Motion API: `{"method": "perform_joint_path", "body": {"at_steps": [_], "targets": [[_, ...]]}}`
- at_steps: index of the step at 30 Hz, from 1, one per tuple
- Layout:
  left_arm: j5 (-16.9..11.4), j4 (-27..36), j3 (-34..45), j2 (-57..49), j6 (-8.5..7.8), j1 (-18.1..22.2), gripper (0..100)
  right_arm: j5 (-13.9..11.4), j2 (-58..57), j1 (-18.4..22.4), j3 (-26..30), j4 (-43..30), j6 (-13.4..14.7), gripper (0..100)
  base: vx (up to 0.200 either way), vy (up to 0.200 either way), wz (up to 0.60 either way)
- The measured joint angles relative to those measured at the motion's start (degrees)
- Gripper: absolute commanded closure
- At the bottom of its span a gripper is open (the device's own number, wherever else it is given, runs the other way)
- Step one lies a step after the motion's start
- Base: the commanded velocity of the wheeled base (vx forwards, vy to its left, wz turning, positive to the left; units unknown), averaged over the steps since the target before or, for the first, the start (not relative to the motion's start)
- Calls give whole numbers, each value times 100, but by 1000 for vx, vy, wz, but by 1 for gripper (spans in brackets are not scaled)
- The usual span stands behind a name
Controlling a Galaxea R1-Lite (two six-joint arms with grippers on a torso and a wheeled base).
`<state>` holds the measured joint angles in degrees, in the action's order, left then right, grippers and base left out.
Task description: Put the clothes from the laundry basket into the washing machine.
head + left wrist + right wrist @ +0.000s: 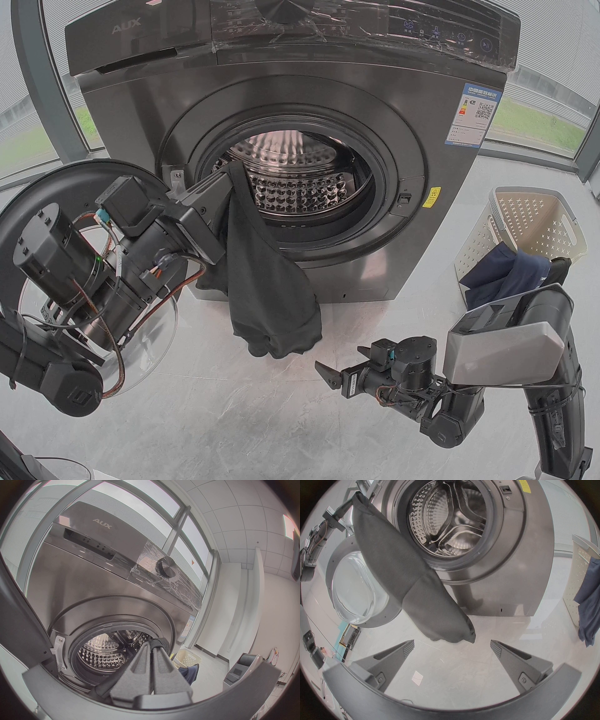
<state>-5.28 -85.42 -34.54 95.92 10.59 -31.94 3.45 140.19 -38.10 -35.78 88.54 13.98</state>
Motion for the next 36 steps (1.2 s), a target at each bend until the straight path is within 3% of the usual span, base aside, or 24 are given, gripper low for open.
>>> {"method": "perform_joint_path", "body": {"at_steps": [13,28,36], "targets": [[2,2,-60,15,2,-4,100,-69,-111,-11,-263,6,-101,0,0,0,0],[-5,2,-61,28,0,-48,100,-135,-191,-344,-1662,-9,-411,0,0,0,0],[-7,0,-71,11,-12,-91,100,-411,63,-377,-2332,-71,-562,0,0,0,0]]}}
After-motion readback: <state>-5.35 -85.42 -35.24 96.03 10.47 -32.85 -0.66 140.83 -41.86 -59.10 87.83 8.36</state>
